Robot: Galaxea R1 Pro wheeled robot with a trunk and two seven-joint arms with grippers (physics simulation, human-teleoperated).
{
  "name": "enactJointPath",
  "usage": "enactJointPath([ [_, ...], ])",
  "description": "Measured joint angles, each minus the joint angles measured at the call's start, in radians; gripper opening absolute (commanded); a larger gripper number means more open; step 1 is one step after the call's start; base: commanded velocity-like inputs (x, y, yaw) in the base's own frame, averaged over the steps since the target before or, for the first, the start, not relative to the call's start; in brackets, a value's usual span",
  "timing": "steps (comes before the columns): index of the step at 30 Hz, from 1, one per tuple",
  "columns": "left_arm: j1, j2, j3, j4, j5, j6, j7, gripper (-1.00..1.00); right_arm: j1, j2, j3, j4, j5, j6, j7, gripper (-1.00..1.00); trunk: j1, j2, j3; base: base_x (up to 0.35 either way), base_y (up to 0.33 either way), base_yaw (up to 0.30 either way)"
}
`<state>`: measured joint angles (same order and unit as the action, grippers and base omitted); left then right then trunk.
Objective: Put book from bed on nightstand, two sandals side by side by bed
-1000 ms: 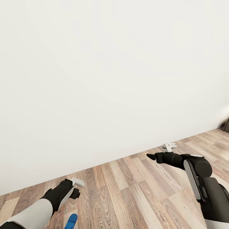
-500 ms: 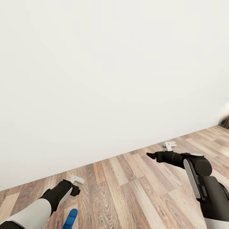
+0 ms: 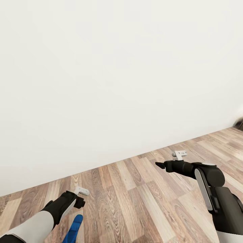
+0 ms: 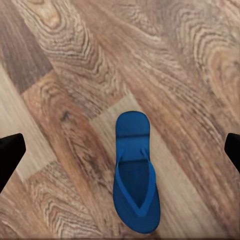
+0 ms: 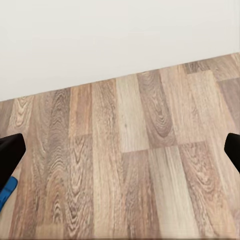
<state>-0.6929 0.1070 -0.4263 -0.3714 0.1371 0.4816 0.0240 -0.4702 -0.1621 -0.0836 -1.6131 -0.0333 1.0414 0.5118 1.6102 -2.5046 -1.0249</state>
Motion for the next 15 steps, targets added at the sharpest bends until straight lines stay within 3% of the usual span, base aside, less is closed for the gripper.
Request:
enactJointPath([
  [6,0.0,0.001,-0.001,0.003,0.0,0.0,-0.011,1.0,0.002,-0.002,-0.001,0.0,0.0,0.0,0.001,1.0,0.003,-0.001,-0.023,0.0,0.0,0.0],
  [9,0.001,-0.009,-0.009,0.019,0.014,-0.017,-0.022,1.0,-0.005,0.014,-0.002,0.001,-0.004,0.0,0.002,1.0,0.003,-0.002,-0.023,0.0,0.0,0.0],
  [15,0.001,-0.009,-0.009,0.041,0.014,-0.019,-0.022,1.0,-0.005,0.015,-0.002,0.001,-0.004,0.0,0.002,1.0,0.003,-0.002,-0.023,0.0,0.0,0.0],
])
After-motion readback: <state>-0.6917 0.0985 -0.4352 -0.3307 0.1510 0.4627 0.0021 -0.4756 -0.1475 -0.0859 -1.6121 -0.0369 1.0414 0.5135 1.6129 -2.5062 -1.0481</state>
